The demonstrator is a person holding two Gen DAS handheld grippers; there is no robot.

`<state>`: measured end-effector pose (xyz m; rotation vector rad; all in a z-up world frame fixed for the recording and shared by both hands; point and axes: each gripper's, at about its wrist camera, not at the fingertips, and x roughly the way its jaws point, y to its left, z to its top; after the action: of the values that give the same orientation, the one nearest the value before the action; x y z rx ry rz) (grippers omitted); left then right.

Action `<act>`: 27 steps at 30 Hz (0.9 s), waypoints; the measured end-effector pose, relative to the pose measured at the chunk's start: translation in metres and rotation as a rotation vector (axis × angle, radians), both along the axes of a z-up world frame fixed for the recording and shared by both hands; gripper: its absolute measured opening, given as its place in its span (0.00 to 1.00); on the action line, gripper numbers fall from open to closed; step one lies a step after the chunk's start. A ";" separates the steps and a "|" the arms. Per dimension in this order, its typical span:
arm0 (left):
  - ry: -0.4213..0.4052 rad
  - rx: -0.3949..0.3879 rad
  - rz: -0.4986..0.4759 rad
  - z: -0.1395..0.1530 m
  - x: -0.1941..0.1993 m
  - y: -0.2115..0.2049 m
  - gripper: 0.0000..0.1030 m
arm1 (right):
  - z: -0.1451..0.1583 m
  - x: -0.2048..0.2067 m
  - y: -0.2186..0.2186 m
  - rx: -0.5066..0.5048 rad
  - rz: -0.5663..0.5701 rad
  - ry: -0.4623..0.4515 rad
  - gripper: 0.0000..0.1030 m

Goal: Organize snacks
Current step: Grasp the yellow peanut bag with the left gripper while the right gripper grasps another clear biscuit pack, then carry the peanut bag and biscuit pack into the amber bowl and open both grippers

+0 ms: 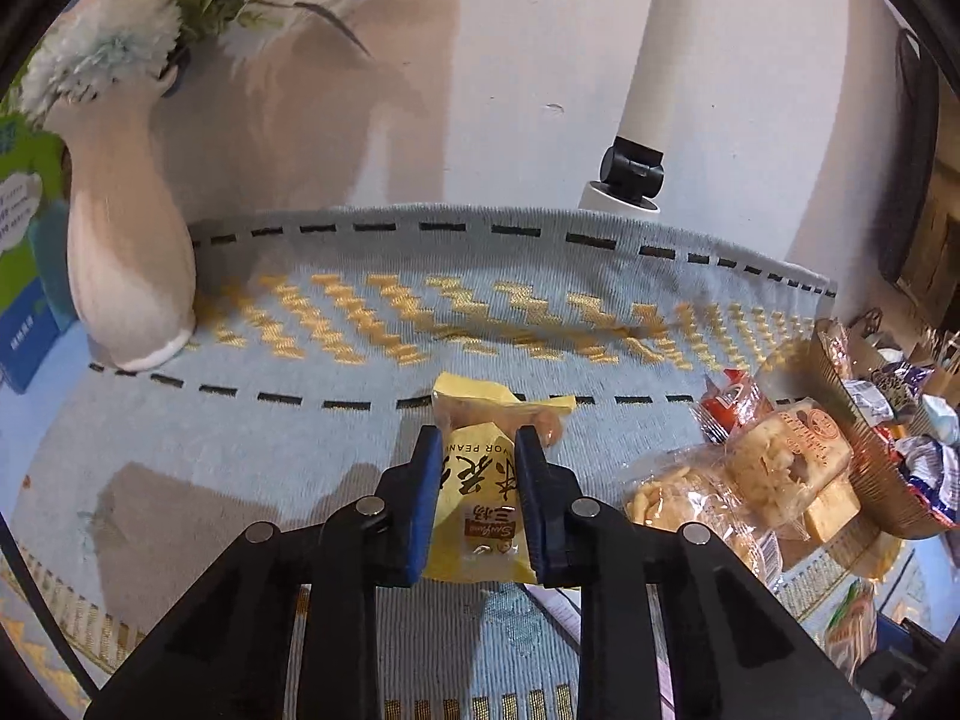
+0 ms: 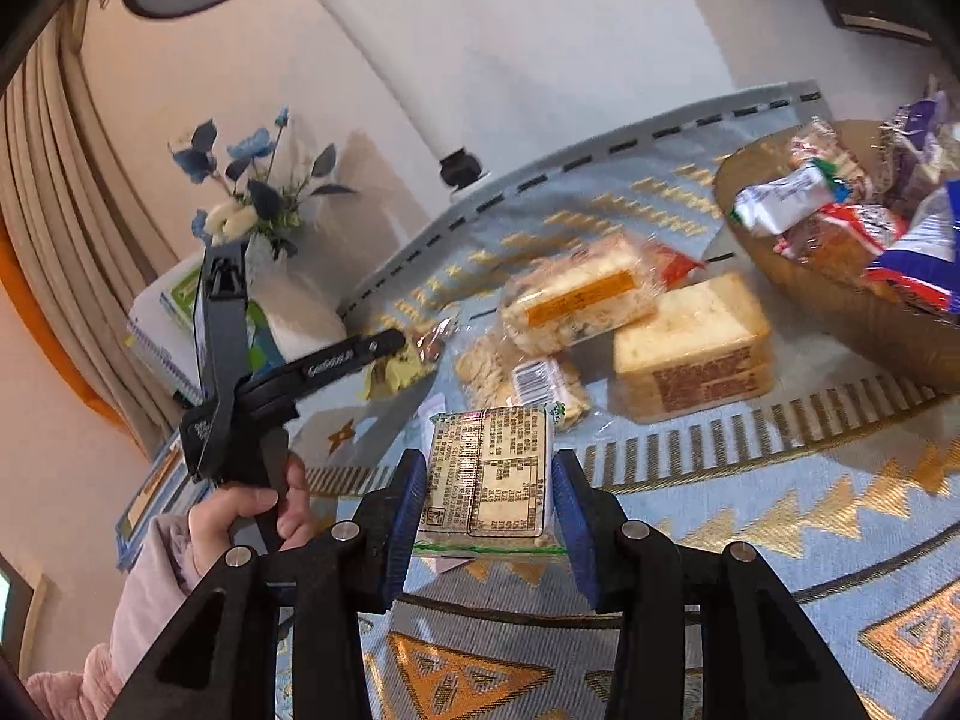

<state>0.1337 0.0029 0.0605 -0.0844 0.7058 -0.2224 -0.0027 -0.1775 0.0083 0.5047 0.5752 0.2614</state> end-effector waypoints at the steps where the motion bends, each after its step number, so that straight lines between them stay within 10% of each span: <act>1: 0.001 -0.013 -0.001 0.001 0.000 0.002 0.21 | 0.000 0.000 -0.001 0.000 -0.007 0.002 0.41; 8: 0.057 -0.088 -0.016 0.000 0.007 0.016 0.24 | -0.001 0.002 0.002 -0.016 0.004 0.022 0.41; 12: 0.178 -0.098 0.007 -0.017 0.027 0.022 0.89 | -0.002 0.003 0.000 -0.010 -0.004 0.034 0.41; 15: 0.205 -0.055 -0.010 -0.025 0.036 0.016 0.94 | -0.004 0.005 0.001 -0.010 0.003 0.043 0.41; 17: 0.211 0.065 -0.021 -0.030 0.041 -0.002 0.93 | -0.006 0.008 0.002 -0.011 0.012 0.057 0.41; 19: 0.176 0.043 -0.098 -0.026 0.034 -0.011 0.46 | -0.007 0.010 0.003 -0.014 0.015 0.065 0.41; 23: 0.110 0.134 -0.111 -0.020 0.022 -0.029 0.44 | -0.005 0.007 0.003 -0.005 0.023 0.039 0.41; 27: 0.074 0.014 -0.045 -0.013 0.017 -0.004 0.43 | -0.002 0.002 -0.002 0.018 0.018 0.005 0.41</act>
<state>0.1507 -0.0010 0.0474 -0.0633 0.7837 -0.2583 -0.0011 -0.1791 0.0059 0.5179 0.5829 0.2826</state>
